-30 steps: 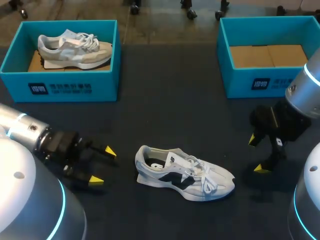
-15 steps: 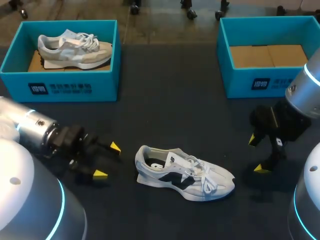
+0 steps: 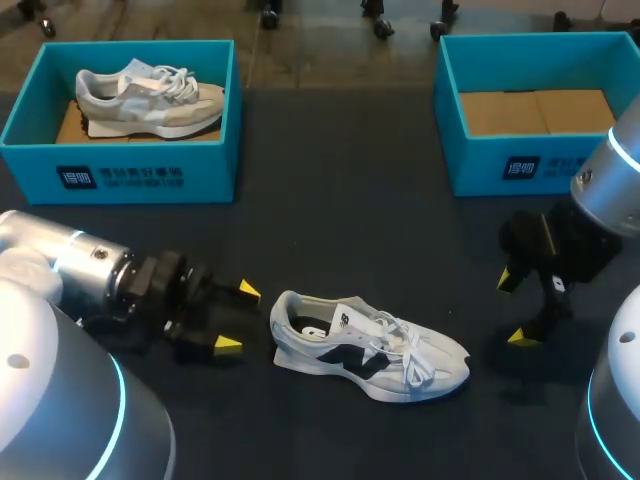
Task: Take the shoe out of the shoebox, open the shoe tongue, remove and reinsert the insole, then place the shoe into the shoebox
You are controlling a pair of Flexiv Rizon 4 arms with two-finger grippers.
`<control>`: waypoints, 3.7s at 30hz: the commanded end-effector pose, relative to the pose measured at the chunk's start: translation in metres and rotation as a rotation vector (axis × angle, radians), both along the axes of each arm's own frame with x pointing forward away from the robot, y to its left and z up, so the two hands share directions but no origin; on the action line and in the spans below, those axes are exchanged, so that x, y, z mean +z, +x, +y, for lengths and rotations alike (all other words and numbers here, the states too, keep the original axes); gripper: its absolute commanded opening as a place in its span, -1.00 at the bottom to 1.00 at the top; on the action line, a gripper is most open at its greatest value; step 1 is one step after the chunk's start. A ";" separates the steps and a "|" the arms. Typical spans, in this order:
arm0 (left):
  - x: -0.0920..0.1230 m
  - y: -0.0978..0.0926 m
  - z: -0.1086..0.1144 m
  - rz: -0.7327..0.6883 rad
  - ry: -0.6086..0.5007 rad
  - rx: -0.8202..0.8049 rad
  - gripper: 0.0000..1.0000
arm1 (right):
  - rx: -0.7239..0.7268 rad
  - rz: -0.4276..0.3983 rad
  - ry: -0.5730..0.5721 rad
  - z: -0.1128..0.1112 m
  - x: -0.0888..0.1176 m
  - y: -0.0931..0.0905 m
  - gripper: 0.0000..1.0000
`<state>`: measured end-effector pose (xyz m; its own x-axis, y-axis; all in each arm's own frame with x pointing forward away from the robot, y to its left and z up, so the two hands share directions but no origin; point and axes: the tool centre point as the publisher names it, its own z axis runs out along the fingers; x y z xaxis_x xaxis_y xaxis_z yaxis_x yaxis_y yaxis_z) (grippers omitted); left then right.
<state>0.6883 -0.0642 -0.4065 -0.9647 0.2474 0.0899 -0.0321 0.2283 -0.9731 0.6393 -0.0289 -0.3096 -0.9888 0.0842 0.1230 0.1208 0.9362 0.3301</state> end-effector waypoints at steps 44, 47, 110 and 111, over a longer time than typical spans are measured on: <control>-0.011 -0.004 -0.045 -0.039 0.042 0.085 1.00 | -0.001 -0.001 -0.003 0.001 0.000 -0.001 1.00; -0.012 -0.002 -0.048 -0.039 0.041 0.073 1.00 | -0.001 -0.001 -0.003 0.001 0.000 -0.001 1.00; -0.014 -0.022 -0.096 -0.001 -0.011 -0.031 1.00 | -0.001 -0.001 -0.003 0.001 0.000 -0.001 1.00; -0.015 -0.022 -0.096 -0.001 -0.009 -0.030 1.00 | -0.001 -0.001 -0.003 0.001 0.000 -0.001 1.00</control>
